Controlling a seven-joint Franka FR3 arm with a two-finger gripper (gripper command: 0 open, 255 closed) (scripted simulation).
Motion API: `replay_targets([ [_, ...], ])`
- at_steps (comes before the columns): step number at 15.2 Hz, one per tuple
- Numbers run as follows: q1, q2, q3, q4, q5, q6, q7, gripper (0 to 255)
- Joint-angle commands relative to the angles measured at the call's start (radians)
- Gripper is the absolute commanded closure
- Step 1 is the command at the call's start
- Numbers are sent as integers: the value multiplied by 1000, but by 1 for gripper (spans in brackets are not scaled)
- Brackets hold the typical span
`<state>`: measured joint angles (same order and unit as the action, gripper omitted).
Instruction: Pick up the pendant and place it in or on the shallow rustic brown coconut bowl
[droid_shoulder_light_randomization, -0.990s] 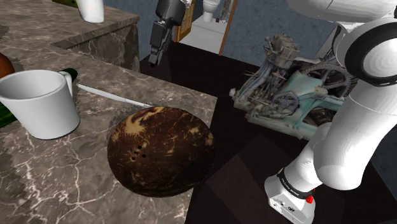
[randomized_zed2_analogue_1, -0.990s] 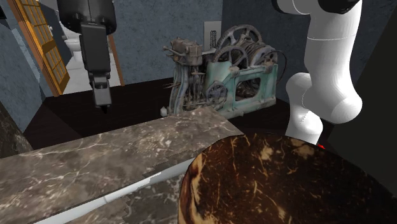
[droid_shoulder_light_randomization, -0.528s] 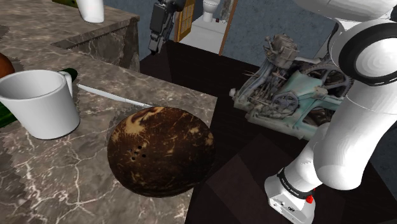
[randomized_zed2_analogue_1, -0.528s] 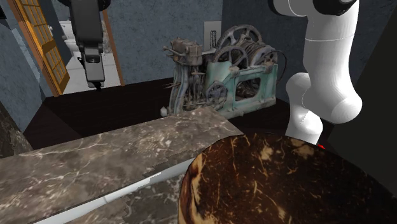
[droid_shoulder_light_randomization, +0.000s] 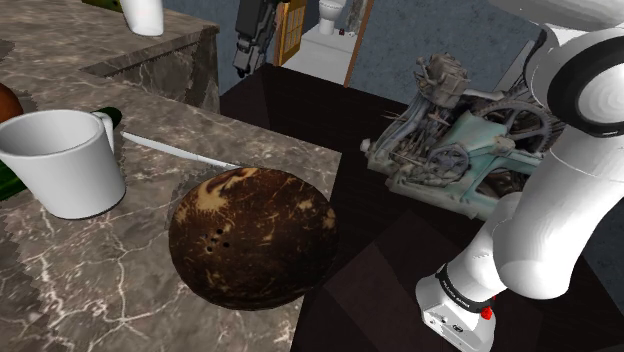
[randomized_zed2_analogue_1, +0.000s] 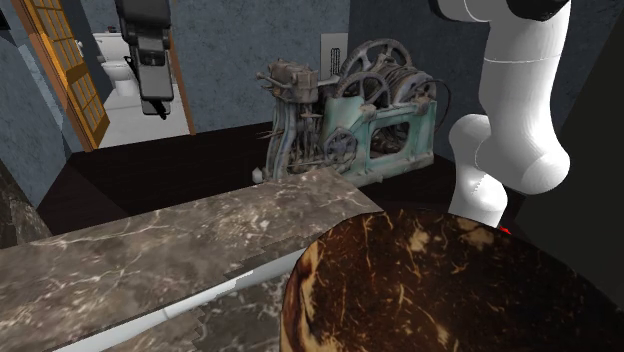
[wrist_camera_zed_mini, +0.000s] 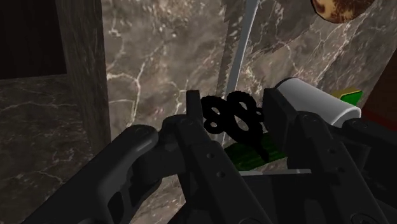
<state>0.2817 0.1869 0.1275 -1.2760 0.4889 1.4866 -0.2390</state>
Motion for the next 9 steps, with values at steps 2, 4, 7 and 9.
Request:
replay_targets([
  [2,26,-94,18,-125,7,52,26,255],
  [4,45,-151,34,-201,13,85,47,255],
  [7,72,-228,61,-299,23,131,84,255],
  [9,90,-273,80,-355,30,159,111,255],
])
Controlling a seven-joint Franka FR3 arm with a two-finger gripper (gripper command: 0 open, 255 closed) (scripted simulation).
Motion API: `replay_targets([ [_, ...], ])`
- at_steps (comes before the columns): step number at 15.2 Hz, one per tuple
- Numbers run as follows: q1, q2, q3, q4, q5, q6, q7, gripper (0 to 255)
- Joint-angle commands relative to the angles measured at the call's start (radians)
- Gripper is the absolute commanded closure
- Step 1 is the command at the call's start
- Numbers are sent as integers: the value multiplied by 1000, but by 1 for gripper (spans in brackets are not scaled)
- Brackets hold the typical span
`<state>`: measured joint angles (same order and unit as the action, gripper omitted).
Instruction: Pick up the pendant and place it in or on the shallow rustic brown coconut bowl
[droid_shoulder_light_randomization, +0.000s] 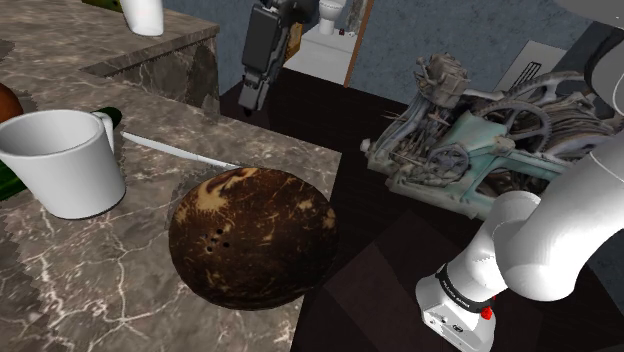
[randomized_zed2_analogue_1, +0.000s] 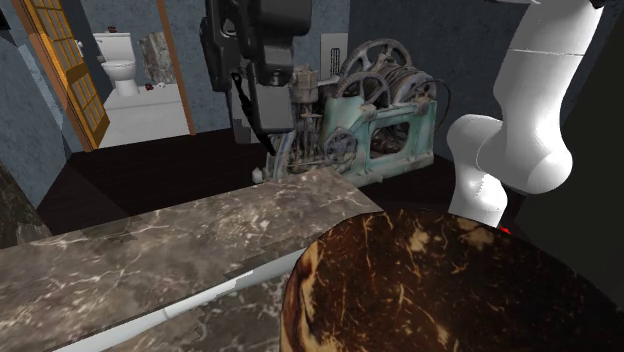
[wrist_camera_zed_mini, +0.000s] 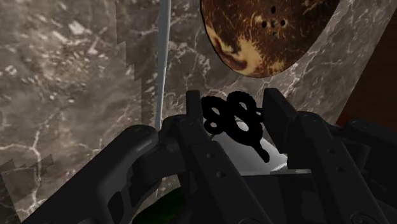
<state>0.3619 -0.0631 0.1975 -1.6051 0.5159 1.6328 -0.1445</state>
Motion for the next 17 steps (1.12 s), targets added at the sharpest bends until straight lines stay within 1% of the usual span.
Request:
replay_targets([
  [1,18,-45,21,-51,7,26,31,255],
  [9,91,-185,118,-208,41,125,162,255],
  [17,96,-204,125,-329,60,217,114,255],
])
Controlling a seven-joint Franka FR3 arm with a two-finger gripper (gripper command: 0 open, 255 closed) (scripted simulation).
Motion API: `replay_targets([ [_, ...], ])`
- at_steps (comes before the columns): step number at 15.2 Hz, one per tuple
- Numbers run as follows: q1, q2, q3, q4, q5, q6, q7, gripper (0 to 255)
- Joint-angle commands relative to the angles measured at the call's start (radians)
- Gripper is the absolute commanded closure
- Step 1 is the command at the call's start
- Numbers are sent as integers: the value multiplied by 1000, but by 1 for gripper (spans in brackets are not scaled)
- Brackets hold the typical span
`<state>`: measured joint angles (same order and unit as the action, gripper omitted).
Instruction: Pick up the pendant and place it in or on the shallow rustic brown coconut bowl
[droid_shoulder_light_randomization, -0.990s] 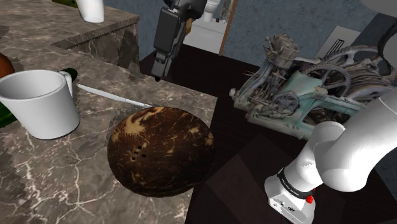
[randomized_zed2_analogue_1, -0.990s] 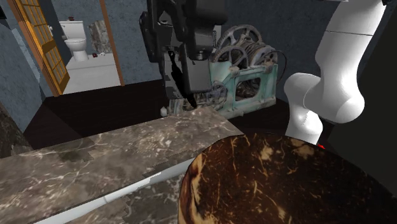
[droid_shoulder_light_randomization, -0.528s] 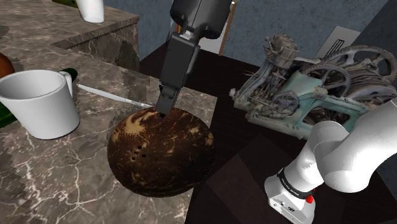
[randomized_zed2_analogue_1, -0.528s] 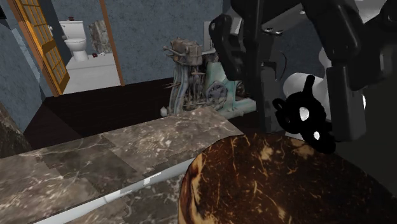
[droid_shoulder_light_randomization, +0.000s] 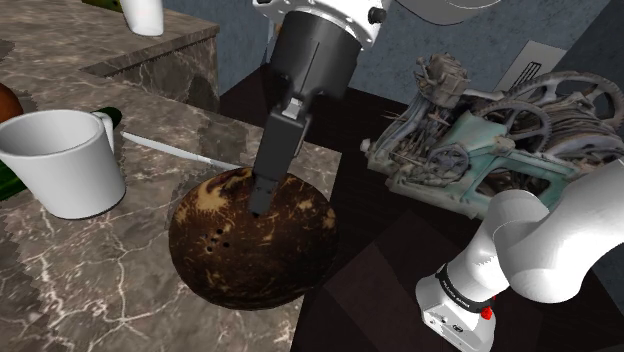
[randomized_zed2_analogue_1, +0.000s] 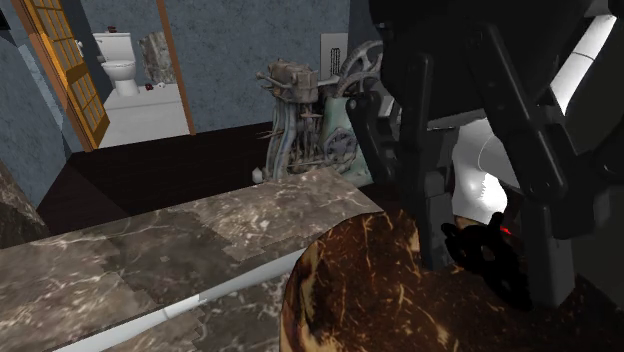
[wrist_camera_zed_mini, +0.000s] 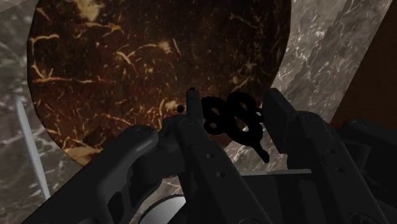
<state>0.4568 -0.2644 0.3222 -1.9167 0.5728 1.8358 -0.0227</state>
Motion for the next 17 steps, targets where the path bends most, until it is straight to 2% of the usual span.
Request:
replay_targets([
  [1,1,-4,2,-31,6,25,-14,255],
  [5,4,-7,5,-77,14,63,-33,255],
  [12,4,-7,5,-77,14,63,-33,255],
  [13,4,-7,5,-77,14,63,-33,0],
  [17,4,-7,5,-77,14,63,-33,0],
])
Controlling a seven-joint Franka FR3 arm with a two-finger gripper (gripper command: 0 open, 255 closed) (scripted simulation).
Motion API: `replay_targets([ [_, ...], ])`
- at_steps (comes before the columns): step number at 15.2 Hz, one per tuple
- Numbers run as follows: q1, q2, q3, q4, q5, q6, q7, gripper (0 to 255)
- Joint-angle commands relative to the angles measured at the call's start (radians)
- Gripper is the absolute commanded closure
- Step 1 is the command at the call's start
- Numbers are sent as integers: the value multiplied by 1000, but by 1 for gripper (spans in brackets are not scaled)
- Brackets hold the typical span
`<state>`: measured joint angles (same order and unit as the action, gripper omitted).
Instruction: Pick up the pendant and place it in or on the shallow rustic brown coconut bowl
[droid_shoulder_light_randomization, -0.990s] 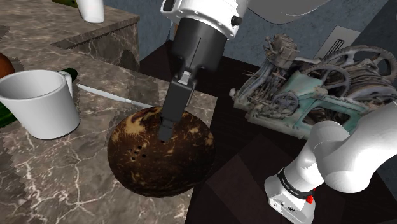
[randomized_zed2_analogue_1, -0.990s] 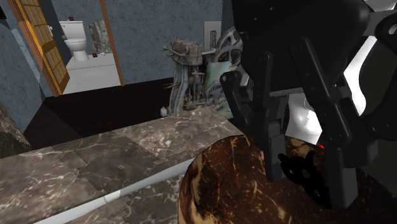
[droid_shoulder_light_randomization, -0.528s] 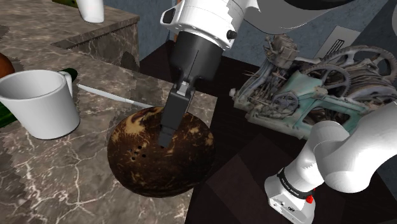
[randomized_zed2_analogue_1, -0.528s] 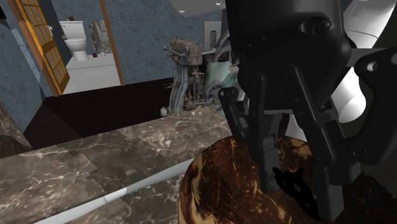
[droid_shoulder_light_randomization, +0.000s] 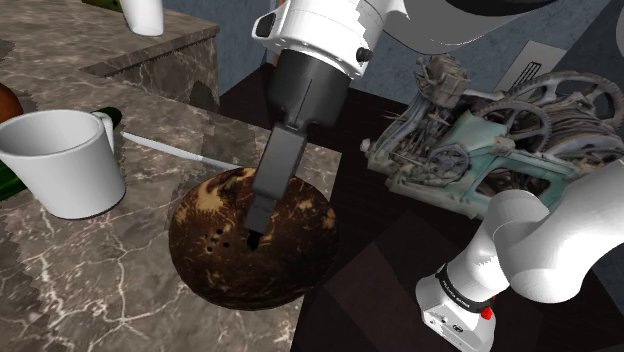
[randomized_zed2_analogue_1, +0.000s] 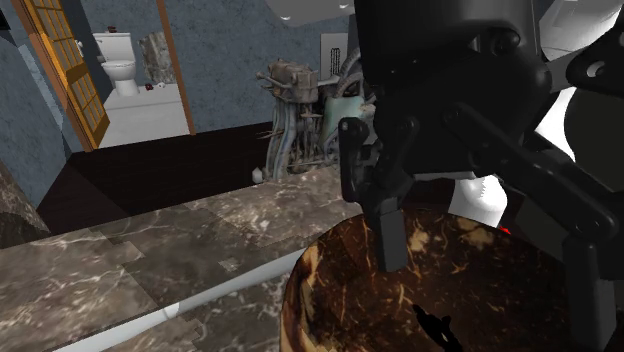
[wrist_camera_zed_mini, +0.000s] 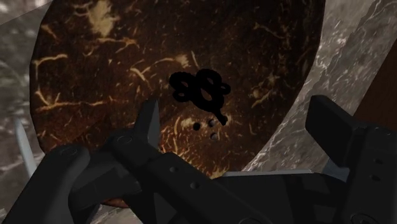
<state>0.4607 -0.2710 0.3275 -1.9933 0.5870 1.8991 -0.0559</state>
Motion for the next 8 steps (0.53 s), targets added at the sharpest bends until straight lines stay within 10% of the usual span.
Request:
replay_targets([
  [1,0,0,0,0,0,0,0,0],
  [8,-20,-16,-43,92,-15,-122,6,0],
])
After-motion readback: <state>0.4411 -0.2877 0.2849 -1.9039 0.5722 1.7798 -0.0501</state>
